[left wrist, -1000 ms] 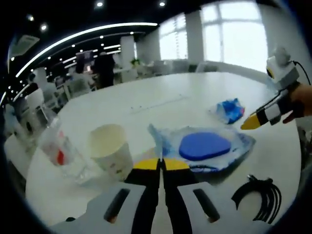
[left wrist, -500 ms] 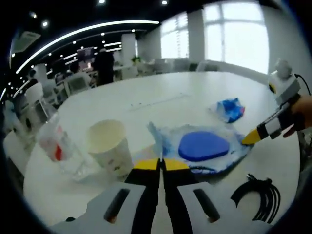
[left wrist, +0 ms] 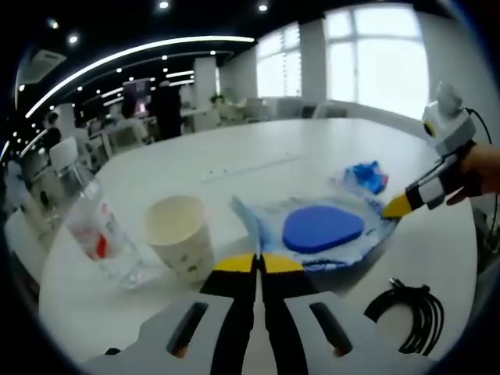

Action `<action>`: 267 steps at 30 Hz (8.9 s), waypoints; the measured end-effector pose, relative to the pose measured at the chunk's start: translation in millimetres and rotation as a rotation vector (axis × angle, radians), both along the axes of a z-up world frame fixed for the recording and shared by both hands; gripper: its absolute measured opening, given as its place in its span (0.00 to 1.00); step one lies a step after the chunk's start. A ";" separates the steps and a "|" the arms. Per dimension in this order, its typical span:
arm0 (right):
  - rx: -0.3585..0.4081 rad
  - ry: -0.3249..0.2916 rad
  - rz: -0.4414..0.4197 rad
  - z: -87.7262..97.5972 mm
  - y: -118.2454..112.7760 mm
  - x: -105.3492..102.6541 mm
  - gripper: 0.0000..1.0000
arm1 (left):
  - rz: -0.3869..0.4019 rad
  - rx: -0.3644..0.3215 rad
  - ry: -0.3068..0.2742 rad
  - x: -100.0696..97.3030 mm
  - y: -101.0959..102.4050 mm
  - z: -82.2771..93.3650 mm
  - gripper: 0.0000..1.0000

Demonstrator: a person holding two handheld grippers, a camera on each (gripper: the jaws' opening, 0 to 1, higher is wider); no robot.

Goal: Arrange the tabletop items into an orderly group along one side of the table until the central work area is clear of visible clutter.

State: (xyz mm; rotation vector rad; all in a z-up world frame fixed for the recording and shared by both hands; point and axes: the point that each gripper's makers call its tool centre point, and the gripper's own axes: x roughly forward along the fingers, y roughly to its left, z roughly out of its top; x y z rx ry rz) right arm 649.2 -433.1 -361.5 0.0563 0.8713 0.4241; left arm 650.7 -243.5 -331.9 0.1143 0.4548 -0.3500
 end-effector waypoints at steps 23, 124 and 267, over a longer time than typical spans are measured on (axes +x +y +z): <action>-0.082 -0.068 0.068 -11.7 -1.5 68.5 0.01 | 0.071 -0.035 -0.003 30.8 -3.0 -18.7 0.00; -0.279 0.036 0.336 -41.3 58.3 -93.5 0.18 | -0.068 0.060 -0.027 -136.0 28.5 76.1 0.99; 0.132 -0.303 0.279 89.6 28.5 -126.1 0.99 | 0.046 0.037 0.042 -138.9 58.7 58.8 0.99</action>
